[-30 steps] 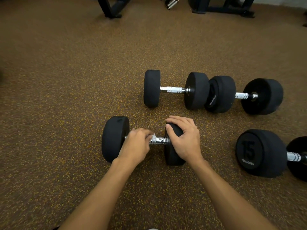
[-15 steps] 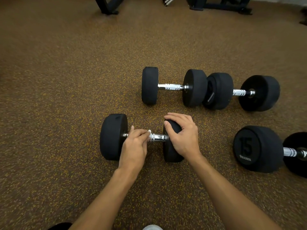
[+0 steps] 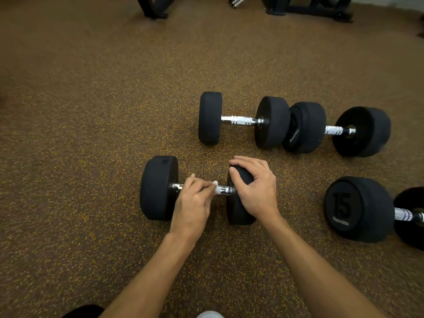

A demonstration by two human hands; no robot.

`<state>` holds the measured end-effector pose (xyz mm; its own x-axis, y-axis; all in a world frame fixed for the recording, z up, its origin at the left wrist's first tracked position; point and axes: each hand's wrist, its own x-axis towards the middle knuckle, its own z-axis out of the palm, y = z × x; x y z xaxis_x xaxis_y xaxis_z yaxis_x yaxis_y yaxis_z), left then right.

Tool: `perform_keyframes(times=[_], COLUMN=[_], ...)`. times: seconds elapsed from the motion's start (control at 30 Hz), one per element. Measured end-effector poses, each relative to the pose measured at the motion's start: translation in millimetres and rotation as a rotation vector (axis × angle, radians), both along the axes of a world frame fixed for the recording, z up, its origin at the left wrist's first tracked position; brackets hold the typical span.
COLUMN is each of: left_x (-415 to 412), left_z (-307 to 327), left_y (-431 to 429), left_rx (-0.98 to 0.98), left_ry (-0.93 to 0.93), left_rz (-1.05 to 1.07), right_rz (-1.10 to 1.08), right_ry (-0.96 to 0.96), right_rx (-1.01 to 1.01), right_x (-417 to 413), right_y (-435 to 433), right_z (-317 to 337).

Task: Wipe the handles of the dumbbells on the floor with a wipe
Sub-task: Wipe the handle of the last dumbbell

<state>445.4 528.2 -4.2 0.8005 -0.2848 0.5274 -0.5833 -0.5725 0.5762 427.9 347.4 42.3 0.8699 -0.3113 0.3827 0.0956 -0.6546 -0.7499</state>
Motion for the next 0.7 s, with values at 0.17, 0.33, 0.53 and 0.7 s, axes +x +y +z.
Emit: perform_keyframes(times=[0.17, 0.33, 0.53, 0.7], left_x=[-2, 0, 13, 12], left_z=[5, 14, 13, 15], left_y=[10, 16, 25, 14], left_rx=[0.032, 0.188, 0.148, 0.159], left_ry=[0.079, 0.131, 0.251, 0.109], left_rz=[0.114, 0.014, -0.035, -0.122], right_rz=[-0.005, 0.003, -0.002, -0.003], right_ry=[0.007, 0.003, 0.013, -0.002], right_rx=[0.005, -0.002, -0.002, 0.009], right_x=[-1, 0, -1, -2], right_y=[0, -1, 0, 0], right_z=[1, 1, 1, 1])
